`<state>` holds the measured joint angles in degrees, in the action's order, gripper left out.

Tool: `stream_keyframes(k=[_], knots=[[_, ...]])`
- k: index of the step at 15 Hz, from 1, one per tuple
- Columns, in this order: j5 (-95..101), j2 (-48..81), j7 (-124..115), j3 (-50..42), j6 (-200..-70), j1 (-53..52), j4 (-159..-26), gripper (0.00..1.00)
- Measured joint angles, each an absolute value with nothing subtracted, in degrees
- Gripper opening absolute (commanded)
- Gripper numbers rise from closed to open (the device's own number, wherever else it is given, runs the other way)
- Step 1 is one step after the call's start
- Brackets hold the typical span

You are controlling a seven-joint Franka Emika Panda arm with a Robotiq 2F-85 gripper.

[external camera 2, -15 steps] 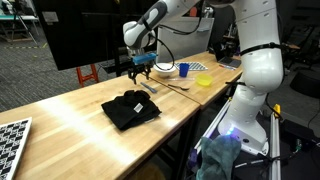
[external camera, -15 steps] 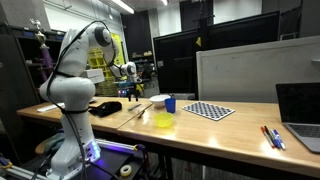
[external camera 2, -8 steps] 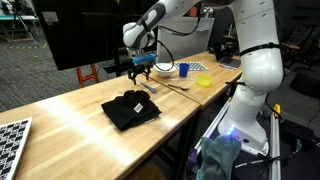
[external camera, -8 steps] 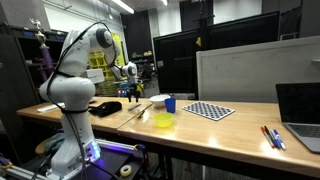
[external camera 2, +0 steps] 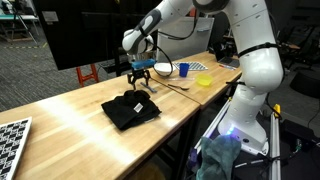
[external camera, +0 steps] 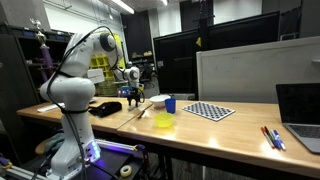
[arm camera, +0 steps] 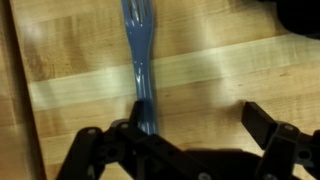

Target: Move the grey form to the right

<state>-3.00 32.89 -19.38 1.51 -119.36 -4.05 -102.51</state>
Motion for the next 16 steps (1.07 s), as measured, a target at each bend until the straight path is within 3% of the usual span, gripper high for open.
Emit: stream_keyframes(k=[16], knots=[[-3.7,33.4,-19.0,0.2,-113.6,-3.4,-101.0,1.0]])
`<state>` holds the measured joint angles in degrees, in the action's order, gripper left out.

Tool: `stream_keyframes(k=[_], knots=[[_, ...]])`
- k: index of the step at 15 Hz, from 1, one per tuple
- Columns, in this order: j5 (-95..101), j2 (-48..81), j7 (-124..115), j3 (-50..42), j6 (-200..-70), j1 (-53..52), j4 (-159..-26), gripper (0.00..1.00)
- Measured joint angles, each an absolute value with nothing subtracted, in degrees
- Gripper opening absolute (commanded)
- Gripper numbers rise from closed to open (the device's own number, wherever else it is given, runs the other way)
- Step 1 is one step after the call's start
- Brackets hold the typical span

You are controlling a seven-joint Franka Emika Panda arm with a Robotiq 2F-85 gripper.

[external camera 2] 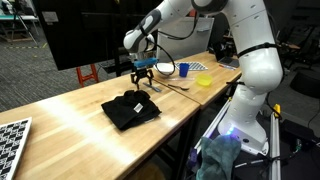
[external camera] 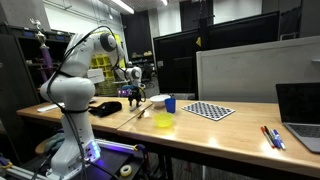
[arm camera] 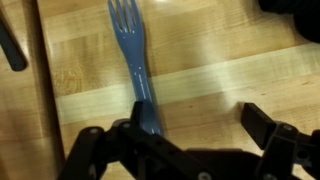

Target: Move the grey form to the right

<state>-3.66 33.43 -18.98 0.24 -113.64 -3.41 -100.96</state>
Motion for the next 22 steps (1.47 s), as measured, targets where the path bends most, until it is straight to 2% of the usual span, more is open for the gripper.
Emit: stream_keyframes(k=[12,13,15,17,22], knots=[[-4.4,33.4,-18.9,-1.1,-111.1,-2.2,-101.3,1.0],[-4.8,33.4,-18.8,-1.1,-111.1,-2.0,-101.4,0.75],[-5.5,33.6,-18.3,-1.1,-111.3,-1.9,-101.4,0.7],[-6.4,33.6,-17.7,-1.0,-111.4,-1.9,-101.2,0.58],[-8.4,33.5,-16.0,-0.5,-111.7,-1.9,-100.3,0.19]])
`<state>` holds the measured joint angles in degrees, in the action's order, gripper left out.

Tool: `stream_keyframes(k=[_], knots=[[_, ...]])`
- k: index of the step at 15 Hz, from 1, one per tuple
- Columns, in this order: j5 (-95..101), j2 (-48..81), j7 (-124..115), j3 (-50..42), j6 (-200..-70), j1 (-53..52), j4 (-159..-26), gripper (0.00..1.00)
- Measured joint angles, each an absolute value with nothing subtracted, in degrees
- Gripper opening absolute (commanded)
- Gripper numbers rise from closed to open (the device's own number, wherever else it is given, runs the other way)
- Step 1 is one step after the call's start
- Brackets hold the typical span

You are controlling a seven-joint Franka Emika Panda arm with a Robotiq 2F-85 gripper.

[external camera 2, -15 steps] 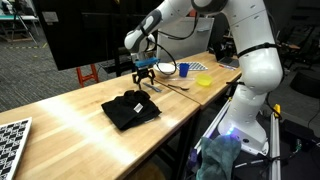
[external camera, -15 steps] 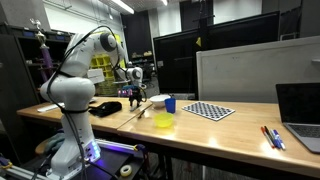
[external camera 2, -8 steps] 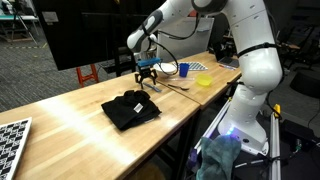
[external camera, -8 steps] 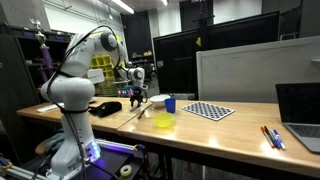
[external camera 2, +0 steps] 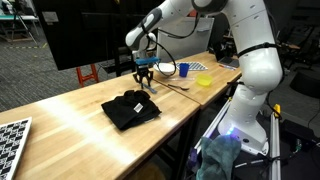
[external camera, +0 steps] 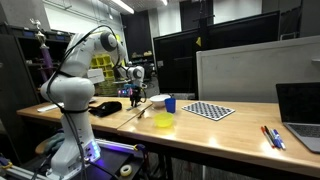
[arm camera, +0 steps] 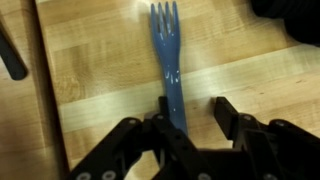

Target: Move the grey form to the right

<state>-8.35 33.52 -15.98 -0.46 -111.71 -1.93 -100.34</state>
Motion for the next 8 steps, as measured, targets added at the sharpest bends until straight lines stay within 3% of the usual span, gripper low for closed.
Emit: stream_keyframes(k=[2,3,8], knots=[[-8.6,33.5,-15.8,-0.1,-111.9,-2.0,-100.0,0.03],[-8.6,33.5,-15.7,0.0,-111.9,-2.0,-100.0,0.0],[-8.6,33.5,-15.1,0.0,-112.0,-2.0,-99.9,0.04]])
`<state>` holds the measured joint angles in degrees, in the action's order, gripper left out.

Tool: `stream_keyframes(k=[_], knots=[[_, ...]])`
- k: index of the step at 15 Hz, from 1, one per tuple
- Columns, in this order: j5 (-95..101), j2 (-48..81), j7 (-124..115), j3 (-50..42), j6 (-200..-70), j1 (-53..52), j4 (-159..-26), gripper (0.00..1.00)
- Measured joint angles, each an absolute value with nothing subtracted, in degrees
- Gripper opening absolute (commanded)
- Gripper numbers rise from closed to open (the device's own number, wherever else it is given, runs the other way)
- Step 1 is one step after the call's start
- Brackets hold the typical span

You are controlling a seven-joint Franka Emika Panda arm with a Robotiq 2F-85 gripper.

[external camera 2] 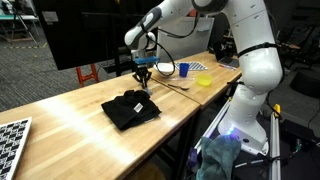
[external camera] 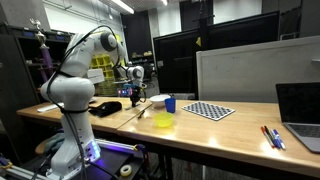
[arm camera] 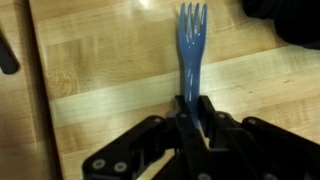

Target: Move the grey form to the right

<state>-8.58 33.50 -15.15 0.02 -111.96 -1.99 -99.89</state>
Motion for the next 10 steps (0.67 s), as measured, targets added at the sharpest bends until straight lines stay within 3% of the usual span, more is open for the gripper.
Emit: stream_keyframes(k=[10], knots=[[-8.0,31.2,-15.8,-1.1,-111.9,-2.1,-100.5,0.04]])
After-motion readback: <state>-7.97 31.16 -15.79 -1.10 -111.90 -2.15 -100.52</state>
